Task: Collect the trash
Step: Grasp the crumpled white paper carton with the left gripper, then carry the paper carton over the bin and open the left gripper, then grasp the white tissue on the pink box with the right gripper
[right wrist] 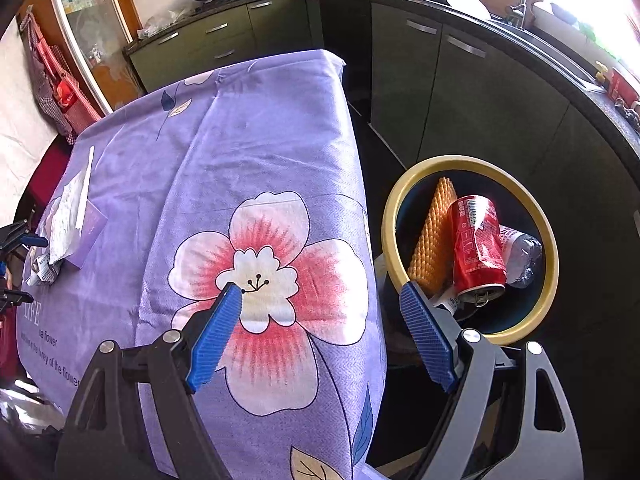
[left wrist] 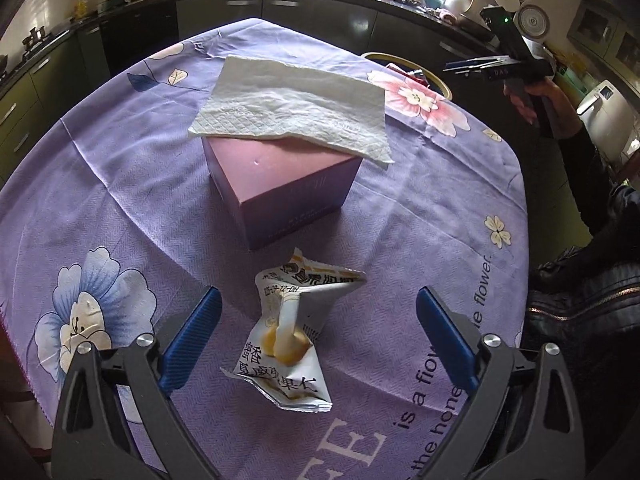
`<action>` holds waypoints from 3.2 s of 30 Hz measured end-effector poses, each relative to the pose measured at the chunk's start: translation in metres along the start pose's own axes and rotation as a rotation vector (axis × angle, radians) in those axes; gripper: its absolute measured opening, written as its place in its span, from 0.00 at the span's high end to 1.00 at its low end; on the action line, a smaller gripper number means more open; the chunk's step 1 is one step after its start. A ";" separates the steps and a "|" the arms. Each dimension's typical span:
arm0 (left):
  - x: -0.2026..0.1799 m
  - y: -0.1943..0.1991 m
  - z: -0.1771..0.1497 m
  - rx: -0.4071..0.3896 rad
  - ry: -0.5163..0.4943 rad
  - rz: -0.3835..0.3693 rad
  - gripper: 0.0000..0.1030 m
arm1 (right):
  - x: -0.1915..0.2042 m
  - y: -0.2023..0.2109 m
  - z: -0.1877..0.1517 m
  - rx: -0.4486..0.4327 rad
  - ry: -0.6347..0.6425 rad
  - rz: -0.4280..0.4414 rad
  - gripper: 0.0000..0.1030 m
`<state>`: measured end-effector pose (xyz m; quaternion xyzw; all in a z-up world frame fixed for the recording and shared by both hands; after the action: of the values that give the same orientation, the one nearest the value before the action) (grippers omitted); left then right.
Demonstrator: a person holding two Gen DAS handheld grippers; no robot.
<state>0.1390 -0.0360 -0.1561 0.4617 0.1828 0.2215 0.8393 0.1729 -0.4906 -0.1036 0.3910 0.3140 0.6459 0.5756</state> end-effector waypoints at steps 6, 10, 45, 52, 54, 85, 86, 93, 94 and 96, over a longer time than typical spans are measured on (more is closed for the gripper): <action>0.004 -0.007 -0.005 0.029 -0.017 0.011 0.47 | 0.005 -0.006 0.001 0.015 0.005 0.009 0.22; 0.003 -0.012 -0.011 0.057 -0.041 0.030 0.50 | 0.011 -0.009 0.001 0.023 0.017 0.018 0.22; -0.087 0.036 0.085 -0.114 -0.021 0.109 0.68 | -0.048 0.037 -0.026 -0.098 -0.146 0.064 0.21; -0.137 -0.006 0.184 -0.153 -0.070 -0.020 0.68 | -0.097 0.061 -0.041 -0.156 -0.226 0.036 0.21; -0.152 -0.026 0.214 -0.147 -0.090 -0.053 0.68 | -0.112 0.066 -0.047 -0.171 -0.246 0.034 0.21; -0.159 -0.094 0.321 -0.312 0.177 -0.007 0.19 | -0.162 0.074 -0.091 -0.181 -0.323 0.080 0.19; -0.158 -0.076 0.311 -0.342 0.186 0.003 0.16 | -0.156 0.074 -0.089 -0.179 -0.310 0.082 0.19; -0.140 0.039 0.207 -0.523 0.238 0.246 0.06 | -0.094 0.066 -0.067 -0.149 -0.176 0.110 0.18; -0.136 0.051 0.191 -0.531 0.251 0.286 0.06 | -0.080 0.064 -0.062 -0.144 -0.146 0.120 0.18; -0.124 0.069 0.163 -0.536 0.280 0.353 0.06 | -0.051 0.061 -0.053 -0.135 -0.080 0.143 0.18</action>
<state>0.1048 -0.1828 -0.0017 0.2147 0.1490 0.4645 0.8461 0.0982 -0.5474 -0.0850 0.3982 0.2179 0.6889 0.5651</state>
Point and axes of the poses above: each gripper's, at about its wrist camera, not at the fingertips, and y roughly against the way its jaws point, x to its left, z to its top, the point moved 5 cm from there along -y, roughly the way its jaws point, and after that the axes turned 4 degrees about -y, right-handed, at the moved point
